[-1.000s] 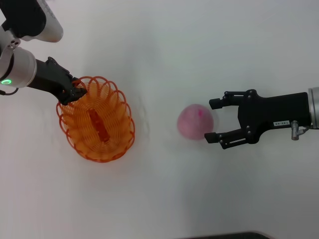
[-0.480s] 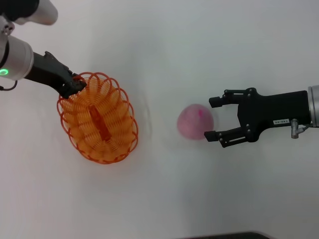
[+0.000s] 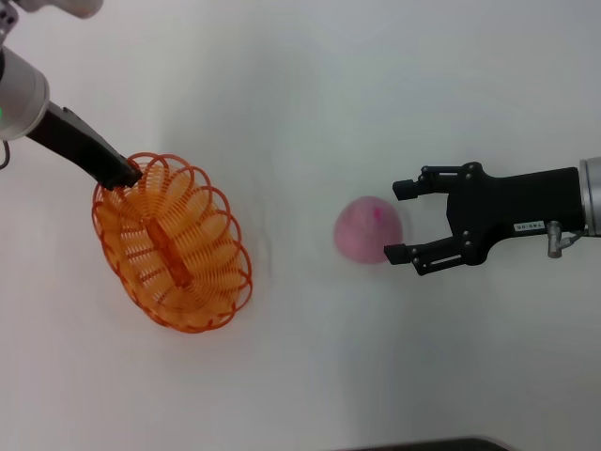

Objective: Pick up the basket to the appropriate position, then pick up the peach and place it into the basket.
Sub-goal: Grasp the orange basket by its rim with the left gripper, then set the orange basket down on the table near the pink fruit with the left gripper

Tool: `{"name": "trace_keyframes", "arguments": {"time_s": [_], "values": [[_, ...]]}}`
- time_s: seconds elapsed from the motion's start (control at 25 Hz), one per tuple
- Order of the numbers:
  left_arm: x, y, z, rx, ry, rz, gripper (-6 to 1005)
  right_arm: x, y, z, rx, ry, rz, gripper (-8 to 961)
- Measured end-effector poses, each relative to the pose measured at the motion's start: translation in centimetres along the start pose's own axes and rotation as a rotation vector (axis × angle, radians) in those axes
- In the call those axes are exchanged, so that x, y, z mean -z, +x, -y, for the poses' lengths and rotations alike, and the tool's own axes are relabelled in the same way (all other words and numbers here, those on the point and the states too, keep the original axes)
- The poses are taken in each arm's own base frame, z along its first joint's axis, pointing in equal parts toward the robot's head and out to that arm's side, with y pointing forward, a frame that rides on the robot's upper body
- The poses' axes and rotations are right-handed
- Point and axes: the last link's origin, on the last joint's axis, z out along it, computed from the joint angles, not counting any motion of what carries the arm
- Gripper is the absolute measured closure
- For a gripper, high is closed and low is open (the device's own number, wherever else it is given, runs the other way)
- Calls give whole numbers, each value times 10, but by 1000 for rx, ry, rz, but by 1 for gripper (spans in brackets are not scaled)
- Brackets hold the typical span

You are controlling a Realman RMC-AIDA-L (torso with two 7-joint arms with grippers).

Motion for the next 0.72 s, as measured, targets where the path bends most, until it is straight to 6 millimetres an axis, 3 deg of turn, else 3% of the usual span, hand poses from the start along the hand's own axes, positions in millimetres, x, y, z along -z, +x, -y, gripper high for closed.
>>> {"name": "trace_keyframes", "arguments": {"time_s": [0.44, 0.72], "values": [[24, -1, 8, 214, -98, -59, 925, -1, -2, 1, 5, -3, 3, 29], [32, -20, 10, 373, -210, -141, 934, -3, -3, 0, 3, -6, 10, 29]]}}
